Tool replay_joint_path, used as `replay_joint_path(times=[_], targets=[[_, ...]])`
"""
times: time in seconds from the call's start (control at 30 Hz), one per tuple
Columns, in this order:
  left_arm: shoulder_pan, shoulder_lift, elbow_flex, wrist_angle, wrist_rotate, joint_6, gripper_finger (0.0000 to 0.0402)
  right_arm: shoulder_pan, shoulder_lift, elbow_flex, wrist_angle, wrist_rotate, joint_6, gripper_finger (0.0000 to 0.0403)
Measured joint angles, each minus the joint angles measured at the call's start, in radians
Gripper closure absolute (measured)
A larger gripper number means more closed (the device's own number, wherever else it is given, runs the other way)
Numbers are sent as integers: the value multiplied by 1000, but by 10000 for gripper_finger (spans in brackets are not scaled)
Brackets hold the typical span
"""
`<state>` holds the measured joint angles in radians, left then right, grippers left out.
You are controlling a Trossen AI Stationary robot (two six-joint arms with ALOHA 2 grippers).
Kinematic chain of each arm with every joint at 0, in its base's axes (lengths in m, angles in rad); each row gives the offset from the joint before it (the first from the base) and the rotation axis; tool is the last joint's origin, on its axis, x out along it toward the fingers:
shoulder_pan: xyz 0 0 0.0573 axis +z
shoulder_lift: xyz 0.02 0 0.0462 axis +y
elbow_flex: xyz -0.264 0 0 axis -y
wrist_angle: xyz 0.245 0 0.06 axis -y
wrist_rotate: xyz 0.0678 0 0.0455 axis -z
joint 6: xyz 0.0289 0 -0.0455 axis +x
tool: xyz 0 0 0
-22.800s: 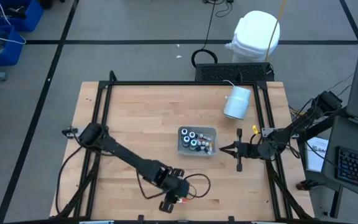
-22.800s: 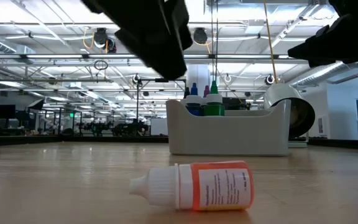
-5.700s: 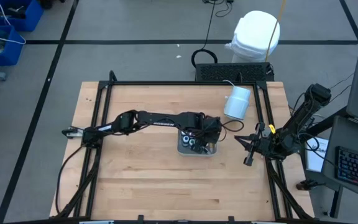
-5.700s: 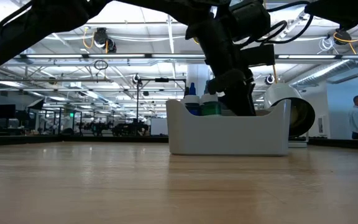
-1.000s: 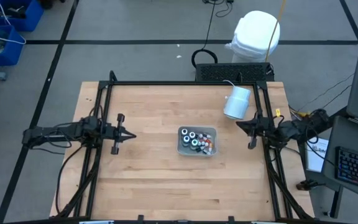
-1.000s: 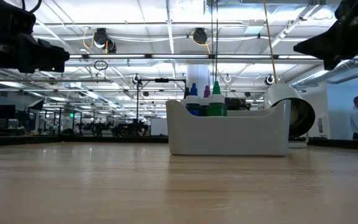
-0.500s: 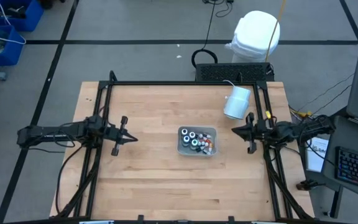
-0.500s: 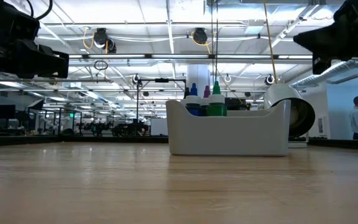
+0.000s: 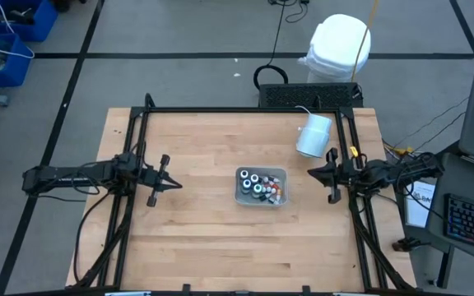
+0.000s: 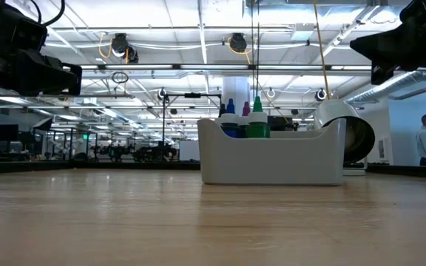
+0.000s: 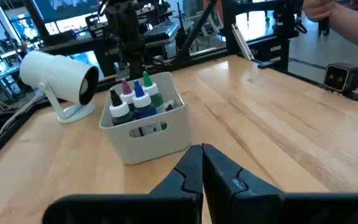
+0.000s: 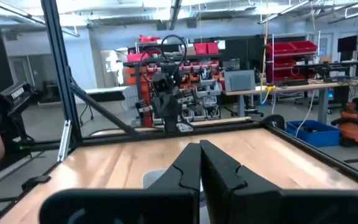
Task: Pick & Place food coloring
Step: Return to Home Position
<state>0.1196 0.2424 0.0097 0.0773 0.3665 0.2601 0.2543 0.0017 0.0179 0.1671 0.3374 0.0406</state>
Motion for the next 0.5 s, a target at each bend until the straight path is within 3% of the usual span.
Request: replay_joint_path(times=[0.5], targets=[[0, 0, 2, -19, -48, -2, 390, 0, 0, -2, -43, 0, -34, 403]])
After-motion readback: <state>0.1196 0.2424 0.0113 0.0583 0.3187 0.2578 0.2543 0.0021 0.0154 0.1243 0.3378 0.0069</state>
